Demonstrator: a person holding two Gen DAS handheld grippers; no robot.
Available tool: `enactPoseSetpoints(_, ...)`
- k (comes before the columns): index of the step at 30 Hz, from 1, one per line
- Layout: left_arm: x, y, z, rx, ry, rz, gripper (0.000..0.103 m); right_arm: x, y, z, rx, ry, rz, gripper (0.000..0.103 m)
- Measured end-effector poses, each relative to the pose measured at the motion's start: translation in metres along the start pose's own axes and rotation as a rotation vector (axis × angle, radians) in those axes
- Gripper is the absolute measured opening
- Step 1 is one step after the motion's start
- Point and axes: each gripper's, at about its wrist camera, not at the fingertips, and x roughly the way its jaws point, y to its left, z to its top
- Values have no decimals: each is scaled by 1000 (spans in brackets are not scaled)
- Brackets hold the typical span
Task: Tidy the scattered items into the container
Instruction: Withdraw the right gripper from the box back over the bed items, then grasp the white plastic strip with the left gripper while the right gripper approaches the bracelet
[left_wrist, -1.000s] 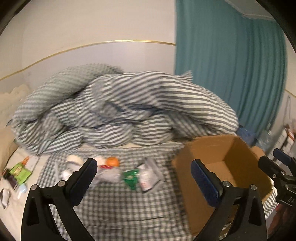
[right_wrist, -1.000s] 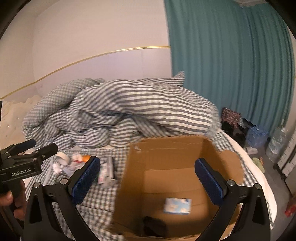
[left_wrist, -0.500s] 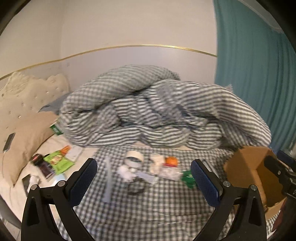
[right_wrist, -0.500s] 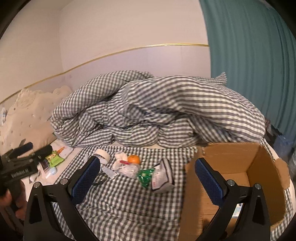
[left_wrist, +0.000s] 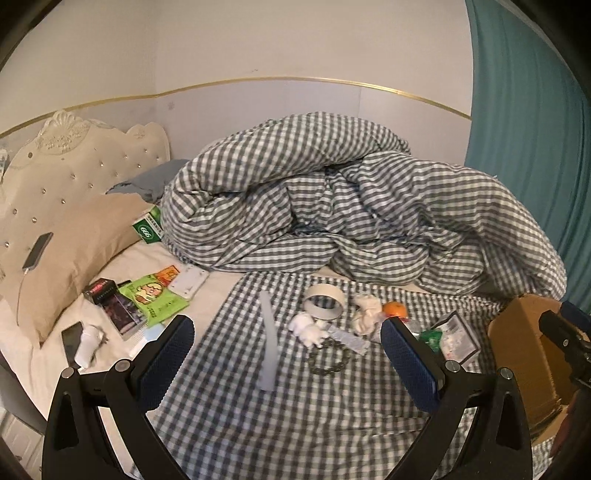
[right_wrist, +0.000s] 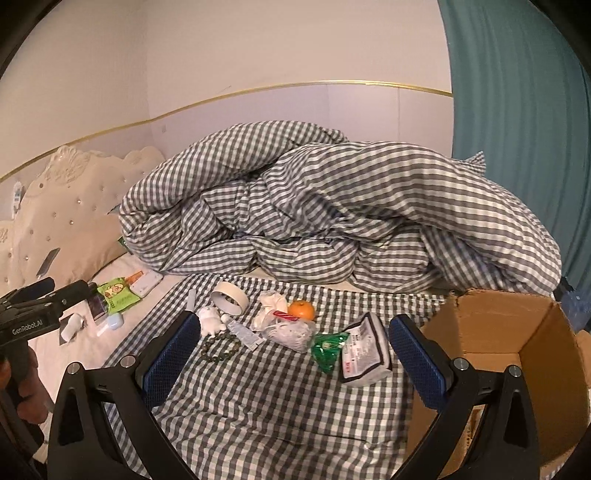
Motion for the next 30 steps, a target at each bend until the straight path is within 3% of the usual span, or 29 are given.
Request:
enactPoseSetpoints(7,22,12,-5,28,22,19,103,15,8,-2,-20,11,7,103)
enactPoseSetpoints(25,163,15,-47,43,216,27,103,102,10,-26,-25,153,25,103)
enactPoseSetpoints(30,211,12,-67,45,280,20,91,128,12,-36,-27,194,36,103)
